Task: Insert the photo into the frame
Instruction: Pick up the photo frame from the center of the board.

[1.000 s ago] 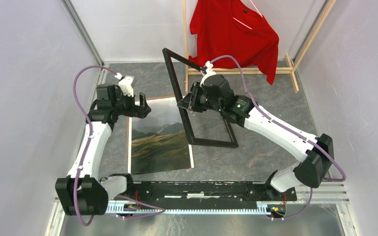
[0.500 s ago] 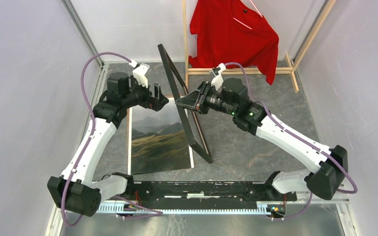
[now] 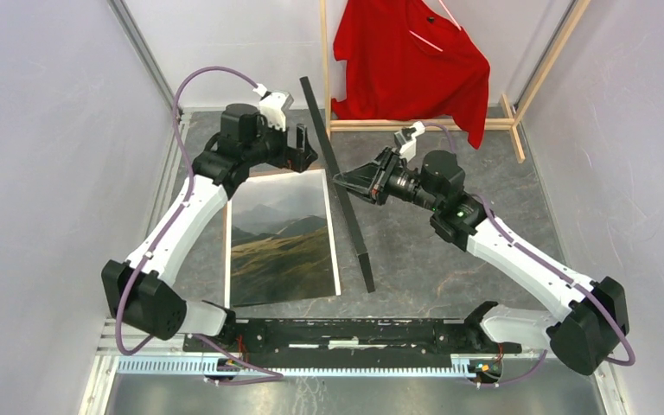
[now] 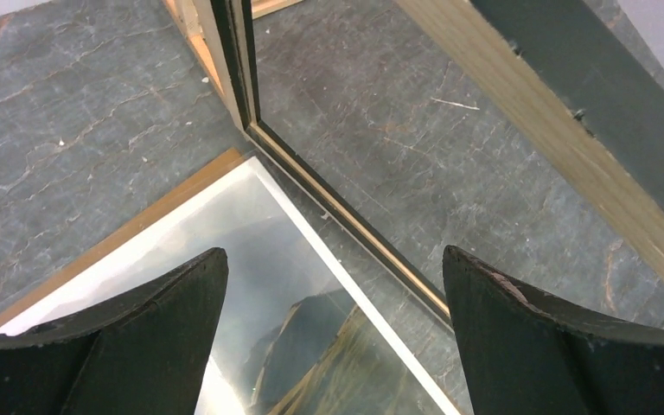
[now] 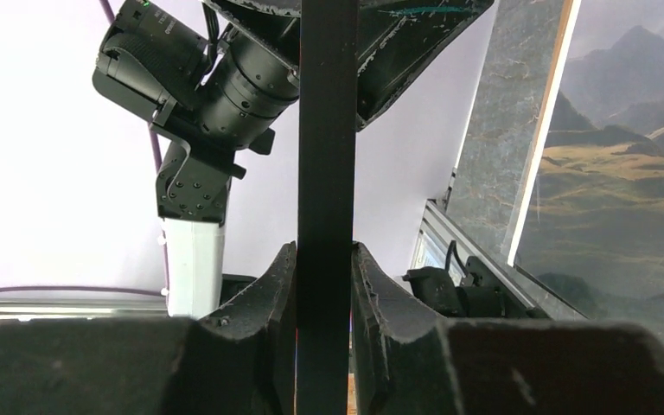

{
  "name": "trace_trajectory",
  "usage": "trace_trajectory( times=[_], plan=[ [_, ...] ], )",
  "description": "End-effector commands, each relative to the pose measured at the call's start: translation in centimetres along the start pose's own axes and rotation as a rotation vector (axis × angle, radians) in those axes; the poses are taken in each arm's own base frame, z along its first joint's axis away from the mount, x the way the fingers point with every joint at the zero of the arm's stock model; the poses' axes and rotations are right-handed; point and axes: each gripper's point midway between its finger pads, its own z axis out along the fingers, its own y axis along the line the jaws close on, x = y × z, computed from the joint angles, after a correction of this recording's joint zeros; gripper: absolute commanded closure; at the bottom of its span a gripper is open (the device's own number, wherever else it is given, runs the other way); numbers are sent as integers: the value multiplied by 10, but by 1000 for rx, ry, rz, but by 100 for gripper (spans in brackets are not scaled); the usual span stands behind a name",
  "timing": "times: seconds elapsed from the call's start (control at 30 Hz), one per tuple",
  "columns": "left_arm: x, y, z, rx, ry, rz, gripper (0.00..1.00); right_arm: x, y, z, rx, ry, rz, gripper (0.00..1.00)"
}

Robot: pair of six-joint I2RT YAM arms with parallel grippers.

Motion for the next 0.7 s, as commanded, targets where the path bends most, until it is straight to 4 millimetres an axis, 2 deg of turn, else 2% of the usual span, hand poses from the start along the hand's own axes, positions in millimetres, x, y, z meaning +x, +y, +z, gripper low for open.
trace_trajectory(
  times=[0.0,0.13,0.23,0.37,0.67],
  plan=[
    [-39,-11,7,-7,-94,-1,0,-10,-2,-14,-22,-13,-16,82],
    [-50,-23,18,13,-101,24,0,-28,-15,-21,38,-21,-96,49],
    [-54,-31,26,27,-100,44,0,-41,-24,-23,100,0,-175,36],
    [-53,-39,37,36,-87,68,0,-51,-31,-22,148,38,-233,32],
    [-66,-51,52,38,-96,143,0,-78,-14,-22,219,34,-386,24]
  ],
)
